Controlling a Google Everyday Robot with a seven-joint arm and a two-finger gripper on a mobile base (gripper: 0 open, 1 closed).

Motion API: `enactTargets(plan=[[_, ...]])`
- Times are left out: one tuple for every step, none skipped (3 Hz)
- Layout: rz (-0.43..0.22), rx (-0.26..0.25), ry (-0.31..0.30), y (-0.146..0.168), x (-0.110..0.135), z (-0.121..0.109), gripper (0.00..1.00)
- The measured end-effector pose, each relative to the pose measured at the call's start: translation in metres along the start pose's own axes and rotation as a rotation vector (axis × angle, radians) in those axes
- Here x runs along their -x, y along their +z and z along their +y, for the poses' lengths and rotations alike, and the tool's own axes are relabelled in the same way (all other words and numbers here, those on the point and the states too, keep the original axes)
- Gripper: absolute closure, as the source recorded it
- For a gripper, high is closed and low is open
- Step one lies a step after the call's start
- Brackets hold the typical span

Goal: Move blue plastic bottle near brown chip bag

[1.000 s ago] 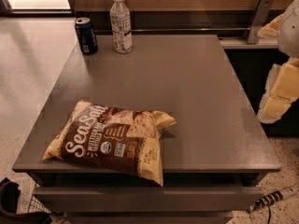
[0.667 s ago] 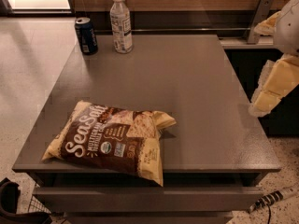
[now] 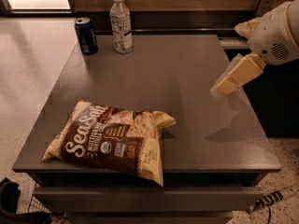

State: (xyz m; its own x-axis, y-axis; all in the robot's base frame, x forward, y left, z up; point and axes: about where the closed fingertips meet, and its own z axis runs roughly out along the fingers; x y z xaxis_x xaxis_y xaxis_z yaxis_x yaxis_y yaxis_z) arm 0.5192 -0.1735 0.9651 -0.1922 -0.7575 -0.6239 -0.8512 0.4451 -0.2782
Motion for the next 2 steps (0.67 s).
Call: enactTargets(plan=[[-0.142, -0.019, 0.071, 0.022, 0.003, -0.012, 0.0], [-0.263, -0.08, 0.133, 0.031, 0.014, -0.023, 0.0]])
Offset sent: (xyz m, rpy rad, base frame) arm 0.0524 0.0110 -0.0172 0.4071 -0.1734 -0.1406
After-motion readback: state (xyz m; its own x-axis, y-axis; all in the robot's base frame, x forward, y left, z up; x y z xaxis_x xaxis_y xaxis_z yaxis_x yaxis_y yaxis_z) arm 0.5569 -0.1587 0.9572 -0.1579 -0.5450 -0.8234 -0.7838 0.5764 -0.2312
